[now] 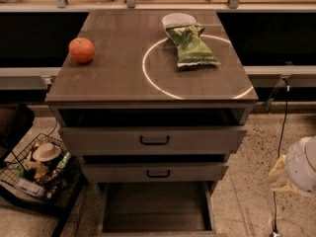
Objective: Close bottom drawer
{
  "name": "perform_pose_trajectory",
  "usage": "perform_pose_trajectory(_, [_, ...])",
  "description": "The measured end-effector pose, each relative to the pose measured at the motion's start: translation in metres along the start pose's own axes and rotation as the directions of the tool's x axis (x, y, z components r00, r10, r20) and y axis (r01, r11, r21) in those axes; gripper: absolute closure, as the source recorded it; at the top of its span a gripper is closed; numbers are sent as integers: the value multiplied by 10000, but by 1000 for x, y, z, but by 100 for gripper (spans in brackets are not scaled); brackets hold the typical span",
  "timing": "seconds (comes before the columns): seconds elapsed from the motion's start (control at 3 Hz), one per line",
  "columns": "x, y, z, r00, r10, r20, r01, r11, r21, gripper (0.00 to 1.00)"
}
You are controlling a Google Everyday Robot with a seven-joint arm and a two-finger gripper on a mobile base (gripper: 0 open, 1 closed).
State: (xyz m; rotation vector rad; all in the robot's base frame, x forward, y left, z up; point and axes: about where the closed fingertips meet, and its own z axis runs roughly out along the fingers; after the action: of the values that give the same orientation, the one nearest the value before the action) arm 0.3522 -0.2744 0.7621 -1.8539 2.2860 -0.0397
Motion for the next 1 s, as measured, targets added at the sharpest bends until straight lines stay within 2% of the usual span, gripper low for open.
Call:
perform_pose_trajectory(0.33, [1,10,43,9999,-19,-107,17,9999,-152,100])
perform_pose_trajectory(0.67, [23,48,150,9997,-109,-226,96,9983,-581,100])
perform_pose_trajectory(1.0, [39,70,225,9998,38,-212,-54,9973,-738,100])
